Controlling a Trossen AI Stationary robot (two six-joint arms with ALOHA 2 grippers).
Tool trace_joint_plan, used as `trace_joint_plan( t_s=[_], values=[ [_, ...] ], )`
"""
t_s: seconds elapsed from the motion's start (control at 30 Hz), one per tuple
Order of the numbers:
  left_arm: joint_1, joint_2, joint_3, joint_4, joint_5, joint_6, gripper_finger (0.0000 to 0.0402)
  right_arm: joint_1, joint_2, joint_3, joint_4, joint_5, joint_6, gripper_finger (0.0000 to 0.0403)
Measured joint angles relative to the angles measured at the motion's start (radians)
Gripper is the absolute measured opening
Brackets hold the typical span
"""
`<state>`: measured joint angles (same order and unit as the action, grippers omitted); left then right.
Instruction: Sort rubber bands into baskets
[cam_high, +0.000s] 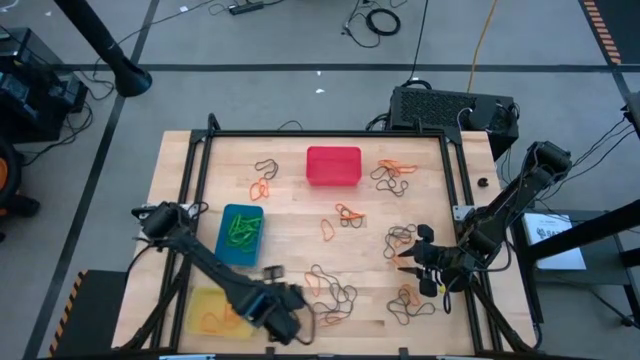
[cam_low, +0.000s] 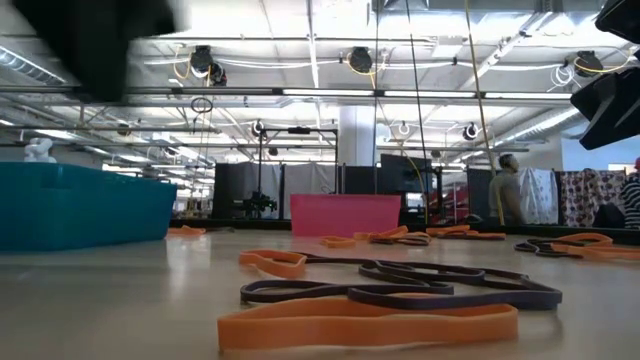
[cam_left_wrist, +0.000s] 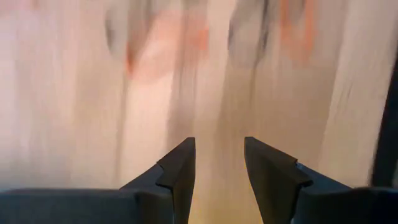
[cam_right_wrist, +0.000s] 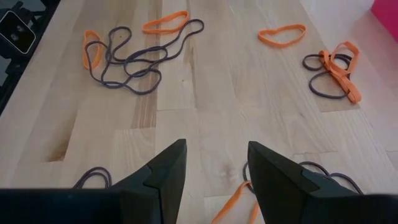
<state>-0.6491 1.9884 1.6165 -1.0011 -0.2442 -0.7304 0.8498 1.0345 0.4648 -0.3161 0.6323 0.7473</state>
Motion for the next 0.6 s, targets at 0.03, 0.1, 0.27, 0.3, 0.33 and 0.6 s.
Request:
trace_joint_plan(
  t_s=[0.03, 0.1, 0.27, 0.3, 0.33, 0.6],
  values=[
    [0.014, 0.0, 0.0, 0.053, -0.043, 0.064, 0.0145, 0.0, 0.0, 0.0, 0.0, 0.0, 0.0, 0.0164],
    [0.045, 0.0, -0.008, 0.172, -0.104, 0.187, 0.0145, 0.0, 0.0, 0.0, 0.0, 0.001, 0.0, 0.0164],
    [0.125, 0.0, -0.071, 0.36, -0.097, 0.369, 0.0145, 0.001, 0.0, 0.0, 0.0, 0.0, 0.0, 0.0164],
    [0.139, 0.0, -0.089, 0.38, -0.086, 0.385, 0.0145, 0.001, 0.0, 0.0, 0.0, 0.0, 0.0, 0.0164],
    [0.152, 0.001, -0.104, 0.389, -0.074, 0.4, 0.0145, 0.001, 0.0, 0.0, 0.0, 0.0, 0.0, 0.0164],
    [0.195, 0.003, -0.232, 0.499, 0.069, 0.451, 0.0145, 0.001, 0.0, -0.057, 0.002, -0.001, 0.033, 0.0164]
  ],
)
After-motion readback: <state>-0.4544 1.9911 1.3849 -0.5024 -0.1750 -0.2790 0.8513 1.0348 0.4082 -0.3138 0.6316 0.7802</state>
